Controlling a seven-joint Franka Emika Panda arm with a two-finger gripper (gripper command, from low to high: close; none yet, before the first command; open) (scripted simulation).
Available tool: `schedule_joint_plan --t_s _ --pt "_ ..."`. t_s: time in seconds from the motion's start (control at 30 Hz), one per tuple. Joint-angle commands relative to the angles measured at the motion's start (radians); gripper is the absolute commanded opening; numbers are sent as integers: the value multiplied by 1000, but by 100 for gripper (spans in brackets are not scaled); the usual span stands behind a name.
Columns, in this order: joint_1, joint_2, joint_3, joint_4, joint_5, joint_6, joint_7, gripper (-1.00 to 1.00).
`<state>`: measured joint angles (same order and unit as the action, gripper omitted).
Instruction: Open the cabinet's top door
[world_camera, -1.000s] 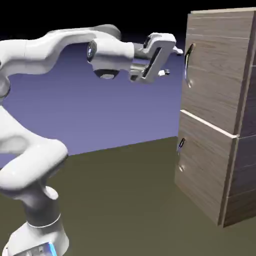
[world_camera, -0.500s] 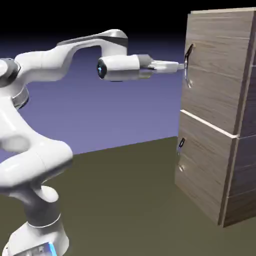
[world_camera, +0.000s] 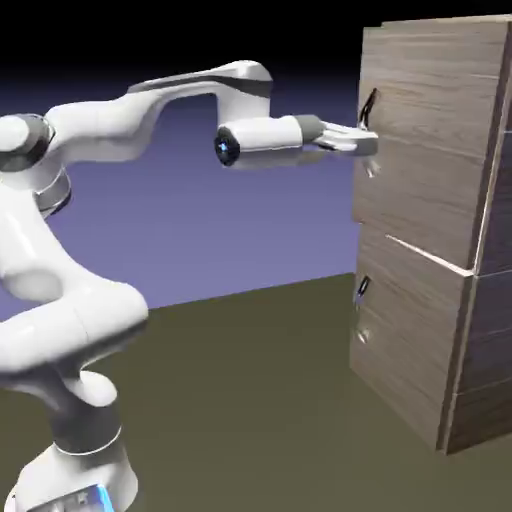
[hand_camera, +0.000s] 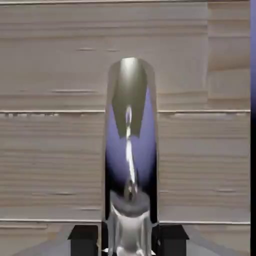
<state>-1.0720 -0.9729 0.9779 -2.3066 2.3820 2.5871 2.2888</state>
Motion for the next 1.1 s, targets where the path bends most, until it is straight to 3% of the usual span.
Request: schedule_joint_plan --t_s 0.0,0.27,0.53,0.8,1.07 --pt "29 0 -35 -33 -16 -45 -7 -100" --pt "179 -3 -310 -229 -204 -393 -45 -100" --pt "207 52 -562 -302 -436 -740 -91 -100" --pt "177 221 -777 -241 -688 -1088 -166 -100" --pt "156 498 -930 -37 -921 -1422 -258 -100"
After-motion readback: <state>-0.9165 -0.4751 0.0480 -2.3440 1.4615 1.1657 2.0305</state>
